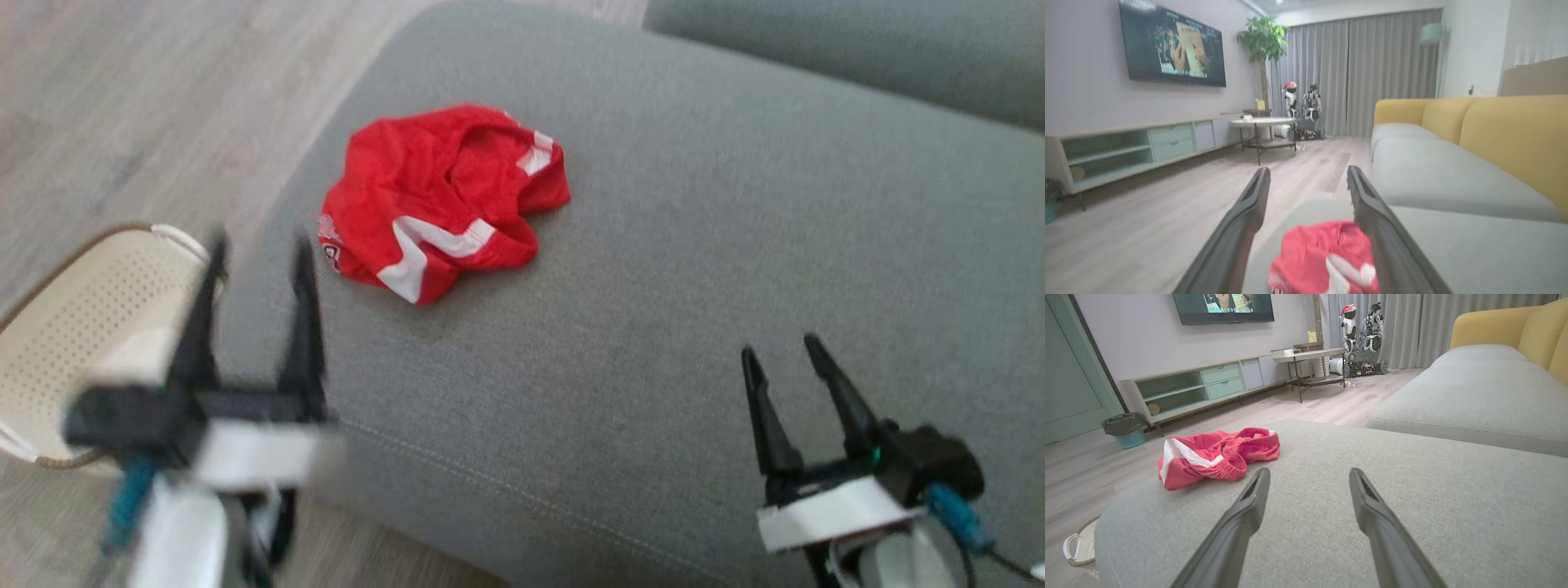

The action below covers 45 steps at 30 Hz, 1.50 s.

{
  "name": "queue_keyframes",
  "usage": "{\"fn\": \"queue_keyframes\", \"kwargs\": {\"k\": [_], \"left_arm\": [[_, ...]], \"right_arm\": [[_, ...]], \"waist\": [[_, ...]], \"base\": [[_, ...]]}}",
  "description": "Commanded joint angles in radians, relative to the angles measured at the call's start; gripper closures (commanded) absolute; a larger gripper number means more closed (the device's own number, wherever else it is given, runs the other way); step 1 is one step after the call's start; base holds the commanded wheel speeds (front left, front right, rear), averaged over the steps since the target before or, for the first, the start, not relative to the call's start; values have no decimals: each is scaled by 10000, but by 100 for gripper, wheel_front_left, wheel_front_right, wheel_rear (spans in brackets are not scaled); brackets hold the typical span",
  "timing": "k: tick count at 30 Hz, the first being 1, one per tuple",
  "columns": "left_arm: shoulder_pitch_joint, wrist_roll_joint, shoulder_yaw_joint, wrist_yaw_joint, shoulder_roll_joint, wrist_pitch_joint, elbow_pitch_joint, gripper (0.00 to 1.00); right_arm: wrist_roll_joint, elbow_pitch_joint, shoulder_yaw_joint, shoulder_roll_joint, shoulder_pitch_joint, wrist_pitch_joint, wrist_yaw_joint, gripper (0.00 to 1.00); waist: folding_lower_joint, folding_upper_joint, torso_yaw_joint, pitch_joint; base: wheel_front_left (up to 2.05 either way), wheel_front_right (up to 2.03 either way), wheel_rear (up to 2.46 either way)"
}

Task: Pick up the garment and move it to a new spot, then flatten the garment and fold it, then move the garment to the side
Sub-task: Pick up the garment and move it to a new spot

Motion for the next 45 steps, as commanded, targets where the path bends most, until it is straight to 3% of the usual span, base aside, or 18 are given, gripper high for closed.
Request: {"fn": "queue_keyframes", "kwargs": {"k": [1, 6, 12, 15, 19, 25, 35, 42, 43, 44, 45], "left_arm": [[-850, -71, 517, -134, 163, -51, -235, 0], [-3042, -767, 1247, -1025, 819, -51, 1713, 0], [-5832, -1991, 858, -1598, 1540, 739, 4553, 0], [-6990, -3555, 443, -1650, 1568, 1484, 5704, 0], [-8051, -5477, -869, -1656, 2242, 2496, 6742, 0], [-8951, -7504, -2485, -1658, 2752, 3483, 7963, 0], [-9095, -9722, -4237, -1659, 3009, 4838, 8801, 0], [-9051, -10306, -5696, -1660, 3350, 4755, 8613, 0], [-9084, -10309, -5916, -1660, 3412, 4627, 8590, 62], [-9122, -10223, -6201, -1660, 3498, 4454, 8539, 100], [-9189, -9972, -6566, -1660, 3645, 4157, 8472, 100]], "right_arm": [[-103, -344, 213, -190, -533, -84, 33, 0], [-404, -548, 263, -498, -1318, -84, 33, 0], [-718, -911, 175, -984, -2033, -84, 33, 0], [-828, -1074, 184, -1267, -2226, -84, 33, 0], [-922, -1357, 185, -1649, -2482, -84, 33, 0], [-465, -1883, 282, -1815, -2871, -84, 33, 0], [-120, -3001, 988, -1795, -3382, -84, 33, 0], [-97, -3420, 1054, -1913, -3487, -84, 33, 0], [-103, -3435, 1058, -1920, -3509, -84, 33, 0], [-108, -3438, 1058, -1917, -3528, -84, 33, 0], [-114, -3431, 1052, -1905, -3540, -84, 33, 0]], "waist": [[0, 0, -196, 486], [0, 0, -647, 1394], [0, 0, -1108, 2320], [0, 0, -1287, 2746], [0, 0, -1498, 3232], [0, 0, -1800, 3776], [0, 0, -2166, 4399], [0, 0, -2286, 4609], [0, 0, -2300, 4611], [0, 0, -2316, 4592], [0, 0, -2331, 4571]], "base": [[0, 0, 0], [0, 0, 0], [0, 0, 0], [0, 0, 0], [0, 0, 0], [0, 0, 0], [0, 0, 0], [0, 0, 0], [0, 0, 0], [0, 0, 0], [0, 0, 0]]}}
